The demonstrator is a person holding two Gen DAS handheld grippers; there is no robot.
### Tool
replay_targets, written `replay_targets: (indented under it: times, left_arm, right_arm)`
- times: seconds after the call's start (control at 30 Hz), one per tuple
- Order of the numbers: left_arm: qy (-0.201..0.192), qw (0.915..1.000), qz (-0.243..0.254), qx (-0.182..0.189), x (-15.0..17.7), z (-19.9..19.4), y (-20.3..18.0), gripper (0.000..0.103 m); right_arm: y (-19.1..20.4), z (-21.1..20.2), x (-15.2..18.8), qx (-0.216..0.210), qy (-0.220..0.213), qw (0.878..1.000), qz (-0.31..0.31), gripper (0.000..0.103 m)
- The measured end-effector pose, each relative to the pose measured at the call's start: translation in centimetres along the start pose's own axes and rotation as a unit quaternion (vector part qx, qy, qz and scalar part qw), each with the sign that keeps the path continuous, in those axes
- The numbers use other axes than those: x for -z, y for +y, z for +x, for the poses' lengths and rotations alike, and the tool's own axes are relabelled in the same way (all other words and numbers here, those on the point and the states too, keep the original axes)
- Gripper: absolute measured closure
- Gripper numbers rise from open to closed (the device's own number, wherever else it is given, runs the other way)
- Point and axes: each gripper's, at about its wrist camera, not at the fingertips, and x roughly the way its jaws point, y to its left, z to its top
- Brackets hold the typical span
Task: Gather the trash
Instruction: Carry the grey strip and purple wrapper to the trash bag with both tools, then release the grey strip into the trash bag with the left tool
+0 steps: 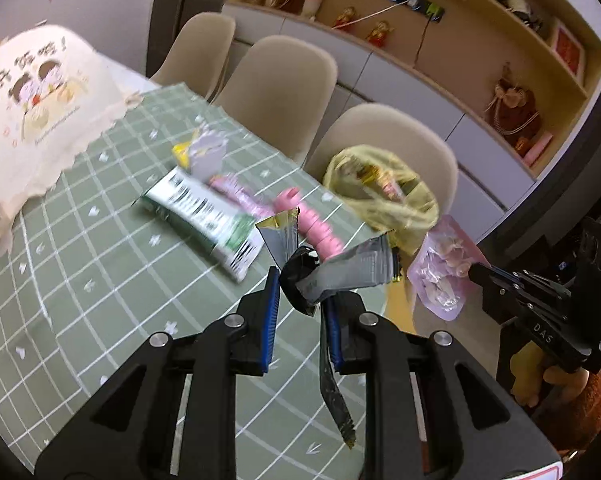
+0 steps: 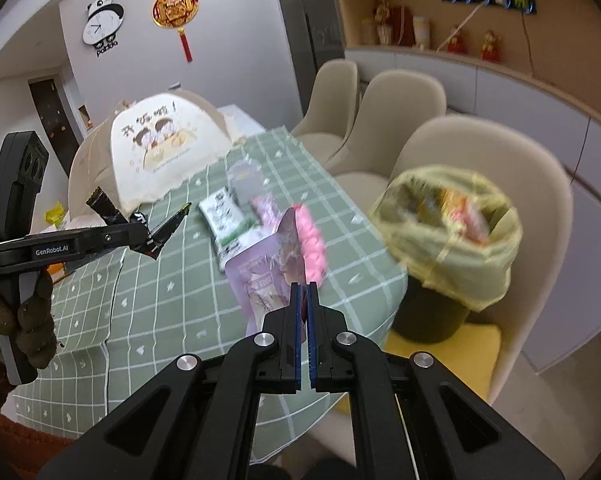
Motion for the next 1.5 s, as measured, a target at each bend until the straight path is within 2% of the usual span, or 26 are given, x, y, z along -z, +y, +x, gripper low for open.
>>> replay_targets:
  times: [0.2, 0.43, 0.7, 0.93, 1.17, 1.3, 1.5]
  left_arm:
    - [-0.024, 0.9989, 0.027, 0.031, -2.9, 0.2, -3.8, 0.083]
    - [-0.022, 0.9966, 0.061, 0.052, -5.7, 2.8, -8.7, 0.083]
    - [0.009, 0.9942, 0.077, 0.075, -8.4, 8.9, -13.8, 0.083]
    - [0.033, 0.9933, 0.079, 0.078, -10.6, 15.1, -17.2, 0.083]
    - [0.054, 0.9955, 0.068, 0.037, -11.9, 21.8, -19.0, 0.083]
    - [0.067, 0.9943, 0.084, -0.004, -12.0, 25.2, -19.4, 0.083]
    - [0.091, 0.9923, 0.078, -0.029, -12.0, 29.2, -19.2, 0.083]
  right_arm:
    - [-2.8, -2.5, -2.2, 0.025, -0.035, 0.999, 0.004, 0.098]
    - [-8.0, -4.1, -2.8, 0.05, -0.054, 0.997, 0.036, 0.098]
    - [-14.7, -4.3, -2.7, 0.065, -0.059, 0.993, 0.073, 0.098]
    - [-20.7, -4.1, -2.4, 0.077, -0.067, 0.989, 0.108, 0.098]
    - [-25.1, -3.3, -2.0, 0.086, -0.071, 0.985, 0.128, 0.098]
    - [-27.0, -2.0, -2.0, 0.083, -0.064, 0.985, 0.136, 0.098]
    - [-29.2, 0.5, -2.2, 0.071, -0.049, 0.986, 0.141, 0.098]
